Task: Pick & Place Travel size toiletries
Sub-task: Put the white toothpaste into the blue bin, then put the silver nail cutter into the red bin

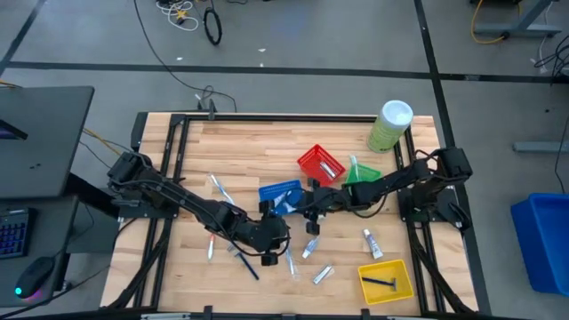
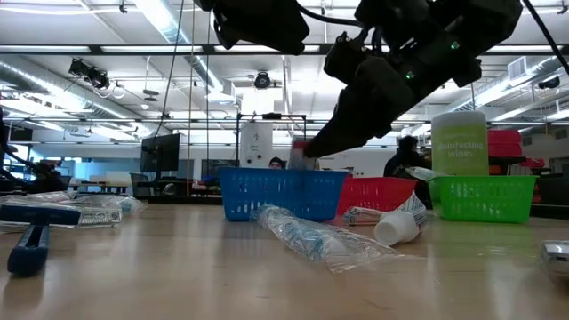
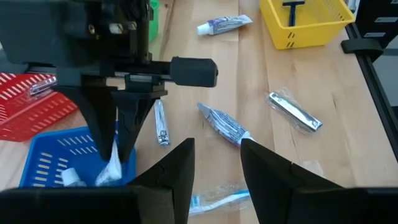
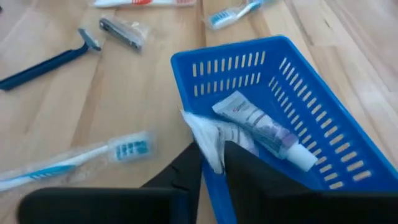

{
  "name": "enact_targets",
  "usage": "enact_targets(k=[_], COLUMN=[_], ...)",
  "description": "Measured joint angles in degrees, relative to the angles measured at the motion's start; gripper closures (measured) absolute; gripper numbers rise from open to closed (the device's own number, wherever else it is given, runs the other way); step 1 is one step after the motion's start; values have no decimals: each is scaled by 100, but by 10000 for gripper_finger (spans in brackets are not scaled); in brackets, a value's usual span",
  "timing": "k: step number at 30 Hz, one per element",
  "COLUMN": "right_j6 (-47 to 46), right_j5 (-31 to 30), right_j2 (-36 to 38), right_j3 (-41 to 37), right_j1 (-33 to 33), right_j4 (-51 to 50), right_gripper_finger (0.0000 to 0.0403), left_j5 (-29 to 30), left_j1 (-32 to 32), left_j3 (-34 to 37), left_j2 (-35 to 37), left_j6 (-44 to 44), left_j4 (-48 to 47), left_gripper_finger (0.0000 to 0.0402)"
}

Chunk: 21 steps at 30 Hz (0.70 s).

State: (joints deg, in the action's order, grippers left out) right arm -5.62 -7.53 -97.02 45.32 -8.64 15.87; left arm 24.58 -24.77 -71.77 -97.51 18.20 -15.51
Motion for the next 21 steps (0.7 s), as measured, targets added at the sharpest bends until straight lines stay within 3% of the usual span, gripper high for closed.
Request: enact_targets(k=[7, 11, 17, 21], right_j6=[462, 665, -184, -748], right_j5=[-37, -178, -295, -294], right_j2=[394, 990, 1800, 1780], right_j3=[61, 62, 44, -215], right_j1=[-89, -305, -712, -948], right_j4=[-44, -751, -2696, -3012], right_gripper_finger=[264, 252, 255, 251], left_j5=[-17, -20, -20, -20], left_j1=[0, 0, 0, 0], left_j3=[0, 0, 0, 0], left_j2=[0, 0, 0, 0], left_j6=[0, 0, 0, 0], left_j4=[-13, -13, -17, -2], left_gripper_finger=[264, 264, 264, 264])
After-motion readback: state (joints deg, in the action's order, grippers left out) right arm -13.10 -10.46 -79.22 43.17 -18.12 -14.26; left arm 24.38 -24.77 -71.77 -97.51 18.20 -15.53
